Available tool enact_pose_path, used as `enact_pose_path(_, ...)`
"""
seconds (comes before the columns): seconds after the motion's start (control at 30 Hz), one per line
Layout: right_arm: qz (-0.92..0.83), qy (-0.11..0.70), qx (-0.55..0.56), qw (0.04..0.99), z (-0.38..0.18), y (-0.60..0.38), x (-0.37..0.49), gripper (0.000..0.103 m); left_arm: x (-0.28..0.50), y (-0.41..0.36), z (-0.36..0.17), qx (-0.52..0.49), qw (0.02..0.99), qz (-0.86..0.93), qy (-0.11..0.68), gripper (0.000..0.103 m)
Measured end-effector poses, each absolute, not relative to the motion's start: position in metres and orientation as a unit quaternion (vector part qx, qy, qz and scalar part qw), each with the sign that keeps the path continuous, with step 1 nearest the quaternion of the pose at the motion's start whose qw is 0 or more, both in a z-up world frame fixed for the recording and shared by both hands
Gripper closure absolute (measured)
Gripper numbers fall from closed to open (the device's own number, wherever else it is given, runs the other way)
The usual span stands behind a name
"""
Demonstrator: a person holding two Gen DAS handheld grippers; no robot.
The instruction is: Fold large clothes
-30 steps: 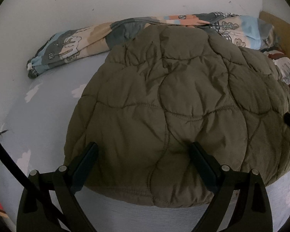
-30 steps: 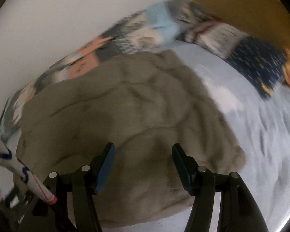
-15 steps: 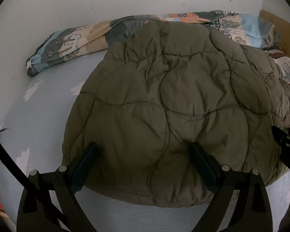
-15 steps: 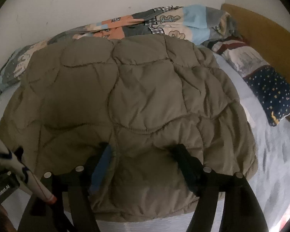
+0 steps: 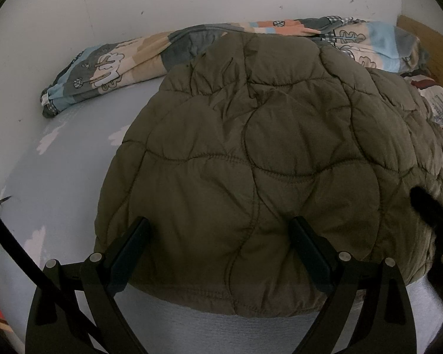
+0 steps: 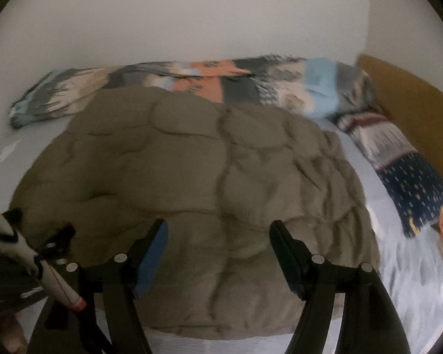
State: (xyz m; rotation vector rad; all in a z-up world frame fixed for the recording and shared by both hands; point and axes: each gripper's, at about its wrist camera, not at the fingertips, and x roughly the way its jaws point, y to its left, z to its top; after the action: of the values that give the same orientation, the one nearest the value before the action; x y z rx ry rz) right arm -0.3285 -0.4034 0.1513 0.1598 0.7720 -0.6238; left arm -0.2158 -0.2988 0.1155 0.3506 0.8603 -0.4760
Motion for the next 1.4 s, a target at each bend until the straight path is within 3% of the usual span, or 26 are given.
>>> enact_pose_path(0.27, -0.27, 0.407, 0.037, 0.872, 0.129, -0.382, -0.311, 0.027, -0.216, -0.299, 0.116, 0.17, 0.867, -0.226, 0.41, 0.008)
enact_pose_path(1.4, -0.271, 0.42, 0.055, 0.864, 0.122, -0.39, -0.311, 0.018, -0.216, -0.301, 0.116, 0.173, 0.867, -0.224, 0.41, 0.008)
